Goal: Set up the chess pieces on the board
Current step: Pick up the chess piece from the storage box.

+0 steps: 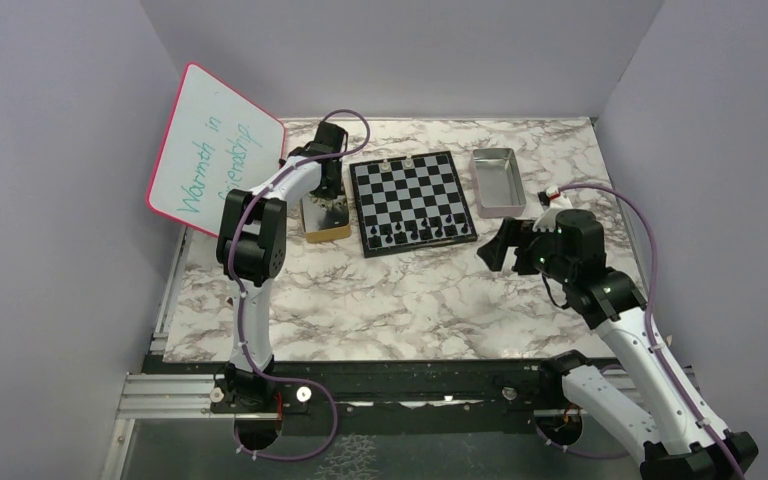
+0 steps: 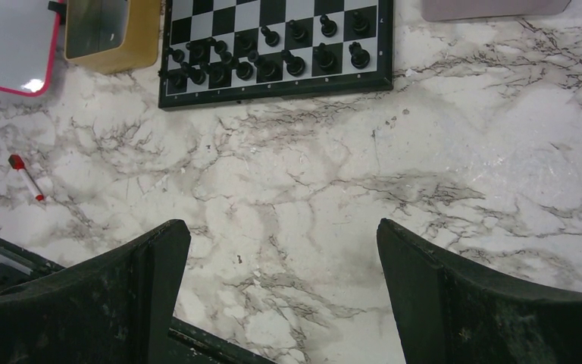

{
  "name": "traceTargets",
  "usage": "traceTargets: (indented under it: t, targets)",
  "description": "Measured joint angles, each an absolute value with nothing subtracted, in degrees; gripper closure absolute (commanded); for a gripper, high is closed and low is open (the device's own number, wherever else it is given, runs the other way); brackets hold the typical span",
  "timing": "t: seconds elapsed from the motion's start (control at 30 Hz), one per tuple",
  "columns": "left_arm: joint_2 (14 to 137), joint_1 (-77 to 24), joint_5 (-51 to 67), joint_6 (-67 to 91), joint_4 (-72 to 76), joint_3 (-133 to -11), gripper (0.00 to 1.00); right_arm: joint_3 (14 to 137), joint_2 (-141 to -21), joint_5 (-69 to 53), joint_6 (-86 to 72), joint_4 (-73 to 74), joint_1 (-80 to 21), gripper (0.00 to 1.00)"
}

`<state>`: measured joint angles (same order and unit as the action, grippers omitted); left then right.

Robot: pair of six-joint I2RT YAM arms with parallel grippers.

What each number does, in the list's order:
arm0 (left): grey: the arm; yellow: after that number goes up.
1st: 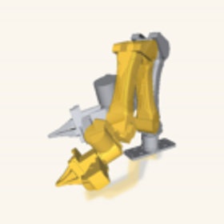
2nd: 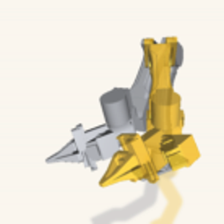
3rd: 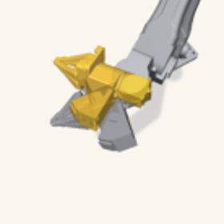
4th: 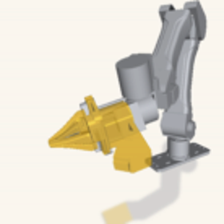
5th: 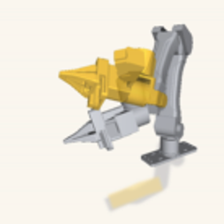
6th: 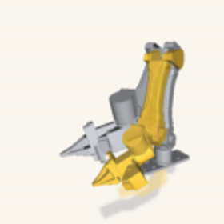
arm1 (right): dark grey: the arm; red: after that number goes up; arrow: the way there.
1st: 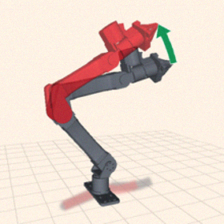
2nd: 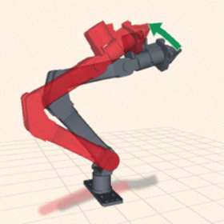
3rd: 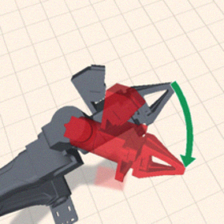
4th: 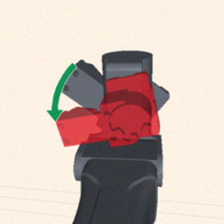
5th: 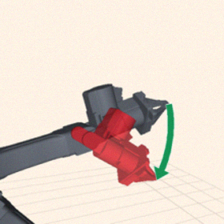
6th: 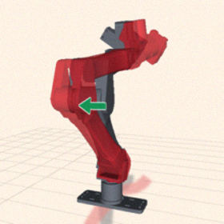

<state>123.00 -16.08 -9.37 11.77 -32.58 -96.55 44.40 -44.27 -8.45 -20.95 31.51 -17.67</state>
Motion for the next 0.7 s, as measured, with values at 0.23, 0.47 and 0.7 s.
traceTargets:
  t: [0.23,0.47,0.7]
  targets:
    - [123.0,-16.1,-9.3,11.7,-33.0,-96.6,0.97,44.4,-42.4,-8.4,-20.9,31.5,-17.7,0.0]
    - [121.9,-16.1,-9.3,11.8,-35.6,-96.7,0.97,44.4,-42.5,-8.4,-20.9,31.5,-17.7,0.0]
    - [118.9,-16.4,-9.1,11.8,-37.8,-97.7,0.97,44.4,-42.5,-8.4,-20.9,31.5,-17.7,0.0]
